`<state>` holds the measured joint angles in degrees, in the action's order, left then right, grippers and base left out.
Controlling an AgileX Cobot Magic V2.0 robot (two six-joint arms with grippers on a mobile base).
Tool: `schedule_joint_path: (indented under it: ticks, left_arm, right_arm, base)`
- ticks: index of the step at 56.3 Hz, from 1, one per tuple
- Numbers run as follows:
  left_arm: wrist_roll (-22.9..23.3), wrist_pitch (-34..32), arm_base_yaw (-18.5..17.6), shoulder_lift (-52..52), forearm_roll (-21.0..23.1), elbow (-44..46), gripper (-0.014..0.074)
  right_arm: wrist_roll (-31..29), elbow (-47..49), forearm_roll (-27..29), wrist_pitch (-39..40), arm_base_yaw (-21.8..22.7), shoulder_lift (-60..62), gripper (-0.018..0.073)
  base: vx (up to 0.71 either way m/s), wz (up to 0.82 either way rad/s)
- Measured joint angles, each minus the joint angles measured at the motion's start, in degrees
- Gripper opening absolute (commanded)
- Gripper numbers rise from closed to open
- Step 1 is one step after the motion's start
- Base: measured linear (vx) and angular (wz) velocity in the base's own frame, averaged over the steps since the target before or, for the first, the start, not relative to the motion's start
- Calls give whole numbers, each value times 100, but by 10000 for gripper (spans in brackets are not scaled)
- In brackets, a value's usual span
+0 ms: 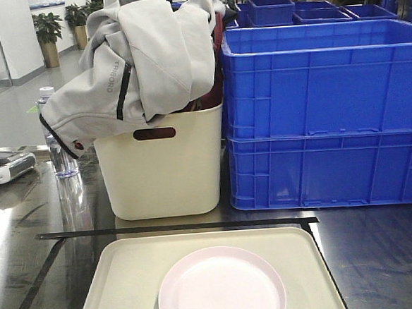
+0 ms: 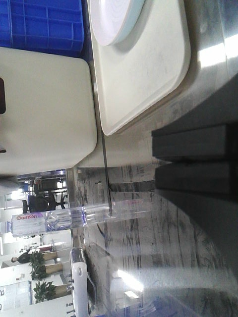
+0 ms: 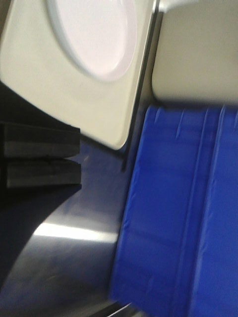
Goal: Grab plate from conveyor and place on tray
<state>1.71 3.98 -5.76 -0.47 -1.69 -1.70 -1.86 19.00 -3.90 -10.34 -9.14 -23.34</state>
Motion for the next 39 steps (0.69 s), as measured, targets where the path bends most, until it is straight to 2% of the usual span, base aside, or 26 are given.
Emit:
schedule_joint_path:
  ticks: [7, 14, 39]
  left_arm:
    - [0, 0, 0, 0, 0, 0, 4]
    - [0, 0, 0, 0, 0, 0, 4]
    - [0, -1, 0, 0, 0, 0, 4]
  right_arm:
    - [407, -1185, -90, 304, 617, 1054, -9]
    - [618, -1976, -104, 320, 851, 2045, -9]
    - [686, -2069, -120, 397, 880, 2402, -9]
  base:
    - [0, 0]
    - [0, 0]
    - [0, 0]
